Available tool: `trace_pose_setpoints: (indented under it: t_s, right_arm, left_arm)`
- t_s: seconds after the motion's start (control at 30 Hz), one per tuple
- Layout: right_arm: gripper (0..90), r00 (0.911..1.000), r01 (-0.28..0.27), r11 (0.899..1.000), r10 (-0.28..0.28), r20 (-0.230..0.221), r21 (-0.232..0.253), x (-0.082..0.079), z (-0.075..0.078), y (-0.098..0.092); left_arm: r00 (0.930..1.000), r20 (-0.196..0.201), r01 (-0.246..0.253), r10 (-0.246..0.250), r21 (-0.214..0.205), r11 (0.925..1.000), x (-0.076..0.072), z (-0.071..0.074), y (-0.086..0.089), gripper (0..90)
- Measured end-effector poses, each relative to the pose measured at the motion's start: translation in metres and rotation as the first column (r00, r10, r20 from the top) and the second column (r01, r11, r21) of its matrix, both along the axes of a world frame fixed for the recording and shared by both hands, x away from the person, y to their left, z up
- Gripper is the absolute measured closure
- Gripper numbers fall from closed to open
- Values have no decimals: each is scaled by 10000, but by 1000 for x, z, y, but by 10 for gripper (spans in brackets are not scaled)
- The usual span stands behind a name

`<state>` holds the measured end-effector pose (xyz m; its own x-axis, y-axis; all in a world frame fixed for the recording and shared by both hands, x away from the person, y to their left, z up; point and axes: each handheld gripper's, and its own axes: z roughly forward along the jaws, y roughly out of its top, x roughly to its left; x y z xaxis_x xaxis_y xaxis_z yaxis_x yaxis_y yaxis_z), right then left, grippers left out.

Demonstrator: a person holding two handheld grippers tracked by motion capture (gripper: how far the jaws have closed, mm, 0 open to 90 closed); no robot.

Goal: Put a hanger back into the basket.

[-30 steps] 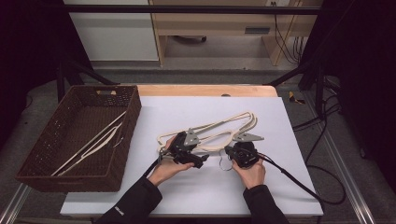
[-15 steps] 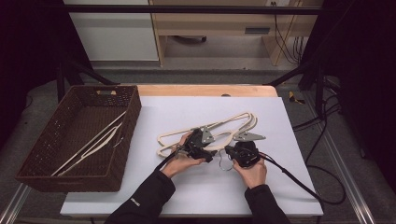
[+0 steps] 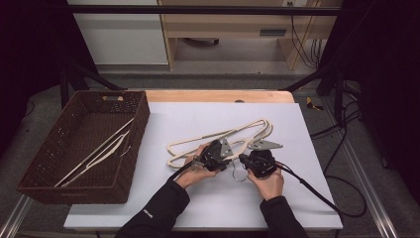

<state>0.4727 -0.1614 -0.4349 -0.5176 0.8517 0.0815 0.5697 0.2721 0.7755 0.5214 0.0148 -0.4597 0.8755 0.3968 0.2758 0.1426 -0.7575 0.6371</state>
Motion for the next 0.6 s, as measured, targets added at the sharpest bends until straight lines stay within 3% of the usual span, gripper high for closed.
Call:
trace_pose_setpoints:
  t_s: [0.33,0.43,0.6]
  right_arm:
    - [885,10000,71,9997,-72,41,244,-2,2,0]
    - [805,9997,-83,9994,75,231,338,-4,8,-4]
    - [653,9875,-339,9939,171,1569,1052,-13,30,-21]
  left_arm:
    - [9999,-13,121,-121,197,9997,-2,3,-1,687]
    - [9999,122,52,-55,224,9997,-3,5,0,709]
    - [10000,80,-52,53,-64,10000,-1,14,9,729]
